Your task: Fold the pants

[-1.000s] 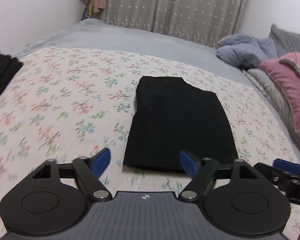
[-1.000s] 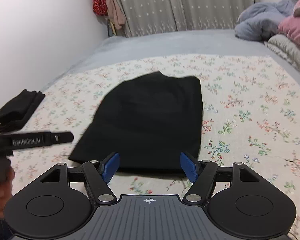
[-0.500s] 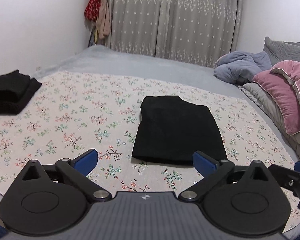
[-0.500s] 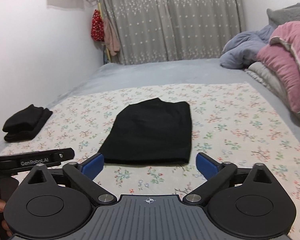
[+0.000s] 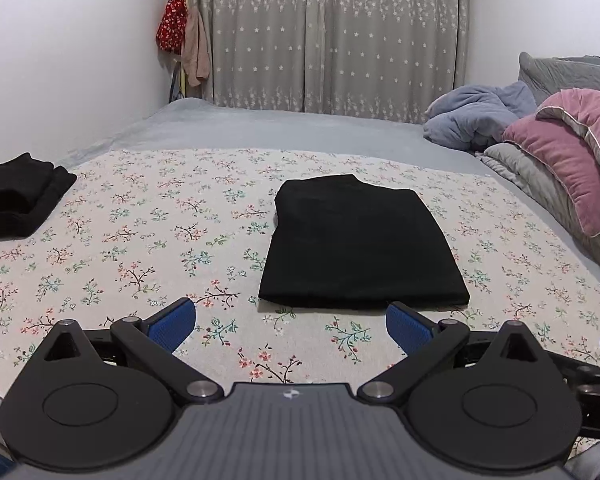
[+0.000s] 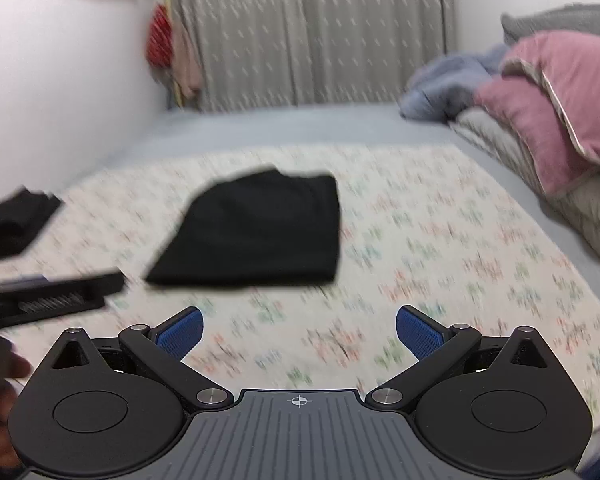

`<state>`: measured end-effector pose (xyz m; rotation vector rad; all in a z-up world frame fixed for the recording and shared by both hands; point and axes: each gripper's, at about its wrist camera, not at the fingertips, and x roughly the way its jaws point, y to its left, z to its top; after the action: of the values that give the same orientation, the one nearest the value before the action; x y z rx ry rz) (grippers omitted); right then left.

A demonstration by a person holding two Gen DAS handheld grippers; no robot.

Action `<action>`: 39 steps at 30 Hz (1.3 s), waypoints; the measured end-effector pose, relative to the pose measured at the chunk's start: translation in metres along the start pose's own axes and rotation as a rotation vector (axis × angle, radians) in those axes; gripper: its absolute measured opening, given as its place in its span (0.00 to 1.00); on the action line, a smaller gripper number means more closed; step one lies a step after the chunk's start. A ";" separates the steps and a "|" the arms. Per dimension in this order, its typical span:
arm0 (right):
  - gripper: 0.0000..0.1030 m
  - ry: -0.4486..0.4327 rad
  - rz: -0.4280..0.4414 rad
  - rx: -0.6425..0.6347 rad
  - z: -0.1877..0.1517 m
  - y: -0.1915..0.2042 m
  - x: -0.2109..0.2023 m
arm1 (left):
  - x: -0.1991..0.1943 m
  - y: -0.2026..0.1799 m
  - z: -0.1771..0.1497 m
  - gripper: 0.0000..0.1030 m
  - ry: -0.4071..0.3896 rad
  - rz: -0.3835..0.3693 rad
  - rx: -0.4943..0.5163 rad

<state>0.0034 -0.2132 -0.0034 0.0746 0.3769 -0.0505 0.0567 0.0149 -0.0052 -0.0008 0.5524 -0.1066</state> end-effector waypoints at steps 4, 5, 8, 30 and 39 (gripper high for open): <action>1.00 0.002 -0.027 -0.014 -0.004 0.000 0.004 | 0.000 -0.001 -0.003 1.00 0.002 0.001 0.000; 1.00 0.000 -0.026 -0.018 -0.005 -0.001 0.003 | 0.000 -0.001 -0.004 1.00 0.008 0.002 0.005; 1.00 -0.005 -0.033 -0.024 -0.005 0.000 0.001 | 0.002 -0.004 -0.007 1.00 0.020 0.003 0.020; 1.00 0.002 -0.040 -0.048 -0.009 0.001 0.006 | 0.008 -0.018 -0.014 1.00 0.091 0.017 0.017; 1.00 0.007 -0.041 -0.058 -0.011 0.003 0.009 | 0.009 -0.022 -0.015 1.00 0.100 0.029 0.033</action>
<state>0.0076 -0.2099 -0.0171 0.0098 0.3871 -0.0802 0.0541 -0.0079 -0.0219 0.0450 0.6501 -0.0878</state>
